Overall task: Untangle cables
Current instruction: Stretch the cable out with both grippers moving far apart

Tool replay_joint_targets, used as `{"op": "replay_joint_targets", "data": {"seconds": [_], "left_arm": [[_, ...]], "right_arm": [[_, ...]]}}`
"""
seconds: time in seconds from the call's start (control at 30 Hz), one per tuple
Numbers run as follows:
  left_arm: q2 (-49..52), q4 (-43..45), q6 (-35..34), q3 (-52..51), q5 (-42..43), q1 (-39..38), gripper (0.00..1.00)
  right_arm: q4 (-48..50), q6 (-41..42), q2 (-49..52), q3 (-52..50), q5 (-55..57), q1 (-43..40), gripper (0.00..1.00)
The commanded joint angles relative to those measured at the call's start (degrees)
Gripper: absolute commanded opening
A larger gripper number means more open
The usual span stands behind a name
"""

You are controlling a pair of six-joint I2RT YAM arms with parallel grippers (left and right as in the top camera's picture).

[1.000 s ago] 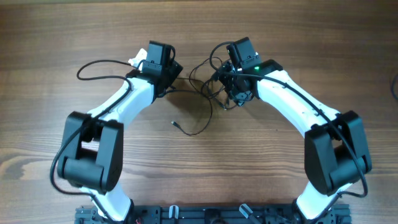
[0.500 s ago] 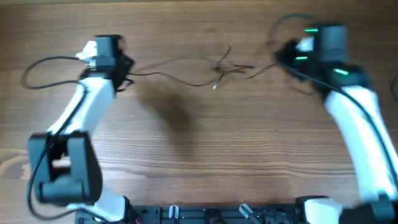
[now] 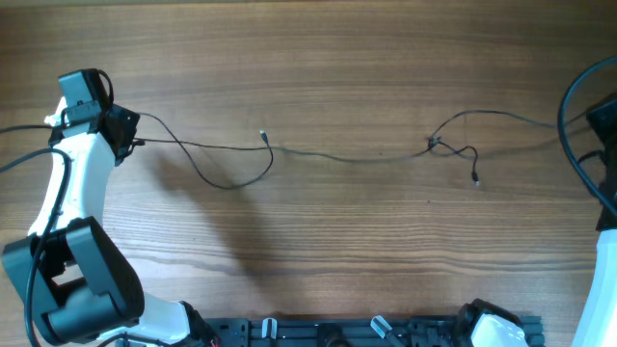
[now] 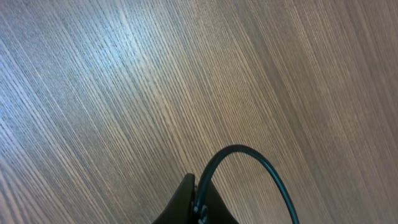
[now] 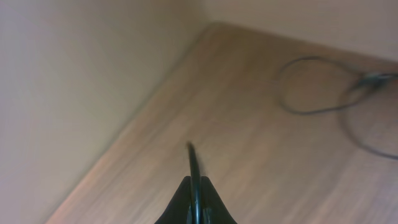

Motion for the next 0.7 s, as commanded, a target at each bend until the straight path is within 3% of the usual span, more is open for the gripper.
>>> {"op": "replay_joint_targets", "data": {"seconds": [0.0, 0.07, 0.13, 0.2, 0.23, 0.3, 0.33, 0.37, 0.4, 0.47, 0.6, 0.67], "left_arm": [[-0.35, -0.50, 2.05, -0.28, -11.13, 1.53, 0.04], [-0.35, -1.38, 1.99, -0.28, -13.75, 3.37, 0.04], [-0.33, -1.95, 1.64, -0.28, -8.07, 4.76, 0.04], [-0.33, -1.44, 1.90, -0.28, 2.36, 4.63, 0.04], [-0.33, 0.98, 8.33, -0.28, 12.74, 3.89, 0.04], [-0.33, 5.38, 36.72, -0.28, 45.24, 1.99, 0.04], [-0.33, 4.59, 46.69, -0.28, 59.32, 1.18, 0.04], [-0.33, 3.17, 55.78, -0.28, 72.91, 0.15, 0.04], [-0.33, 2.71, 59.08, -0.28, 79.65, -2.47, 0.04], [-0.31, 3.26, 58.69, -0.28, 74.79, -5.88, 0.04], [-0.31, 5.18, 47.06, -0.28, 57.96, -13.75, 0.04], [-0.31, 7.21, 44.15, -0.28, 54.73, -16.24, 0.04]], "right_arm": [[-3.43, 5.40, 0.24, 0.59, 27.58, -0.48, 0.04], [-4.44, 5.90, 0.70, 0.59, 26.82, -0.98, 0.04], [-3.48, 5.27, 1.25, 0.59, 18.01, -0.94, 0.04], [1.01, -3.39, 2.16, 0.59, 1.62, -0.85, 0.04], [4.61, -5.20, 3.15, 0.59, -2.82, -0.85, 0.04], [9.35, -8.22, 4.61, 0.59, -8.57, -0.85, 0.04], [10.38, -11.43, 5.09, 0.59, -14.01, -0.85, 0.04], [11.30, -17.90, 5.68, 0.59, -25.83, -0.85, 0.04], [11.91, -28.17, 6.54, 0.59, -46.66, -0.85, 0.04], [13.73, -31.08, 7.85, 0.59, -60.57, -0.85, 0.04], [19.87, -29.49, 9.05, 0.59, -49.09, -0.85, 0.04], [26.27, -25.16, 9.01, 0.63, -42.95, -0.85, 0.04]]}}
